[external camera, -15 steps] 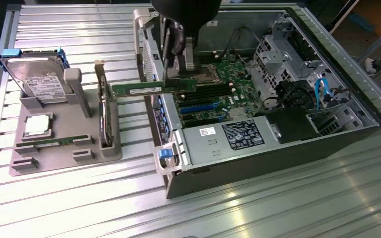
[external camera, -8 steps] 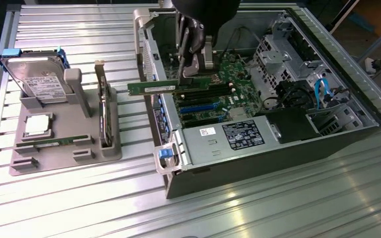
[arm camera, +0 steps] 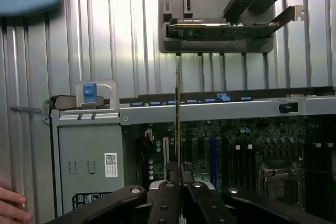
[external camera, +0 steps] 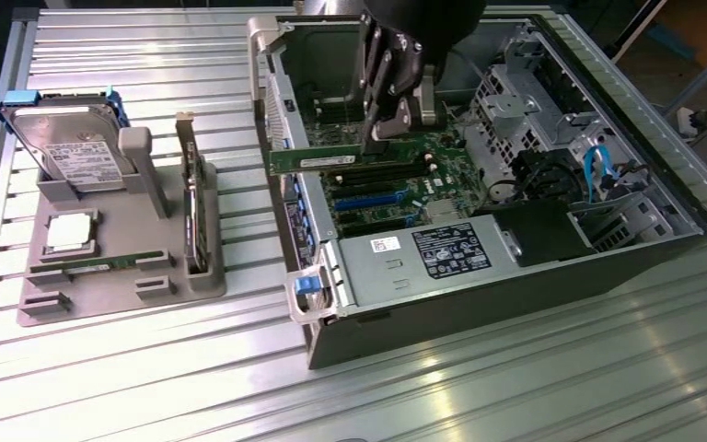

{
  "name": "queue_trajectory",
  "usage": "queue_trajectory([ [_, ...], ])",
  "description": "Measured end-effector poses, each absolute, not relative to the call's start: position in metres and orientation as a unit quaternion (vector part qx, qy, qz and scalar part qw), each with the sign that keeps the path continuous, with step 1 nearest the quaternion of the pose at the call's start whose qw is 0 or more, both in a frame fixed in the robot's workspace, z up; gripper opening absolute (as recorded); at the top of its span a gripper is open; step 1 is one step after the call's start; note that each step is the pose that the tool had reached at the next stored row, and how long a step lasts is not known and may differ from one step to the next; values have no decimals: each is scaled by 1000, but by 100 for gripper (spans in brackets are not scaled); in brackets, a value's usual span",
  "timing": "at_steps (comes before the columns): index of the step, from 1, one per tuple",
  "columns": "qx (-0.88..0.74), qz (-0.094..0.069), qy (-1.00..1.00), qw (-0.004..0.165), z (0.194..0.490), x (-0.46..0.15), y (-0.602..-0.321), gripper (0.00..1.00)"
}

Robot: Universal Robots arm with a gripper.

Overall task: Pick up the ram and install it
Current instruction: 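Pick up the ram and move it above insertion slot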

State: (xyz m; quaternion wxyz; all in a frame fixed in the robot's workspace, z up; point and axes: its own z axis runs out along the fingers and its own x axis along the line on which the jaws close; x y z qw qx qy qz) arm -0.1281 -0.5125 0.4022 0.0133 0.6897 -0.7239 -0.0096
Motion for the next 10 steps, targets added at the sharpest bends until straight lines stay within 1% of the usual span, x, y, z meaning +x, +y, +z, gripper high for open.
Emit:
queue_trajectory([
  [10, 690, -10, -724, 13, 402, -99, -513, 12],
])
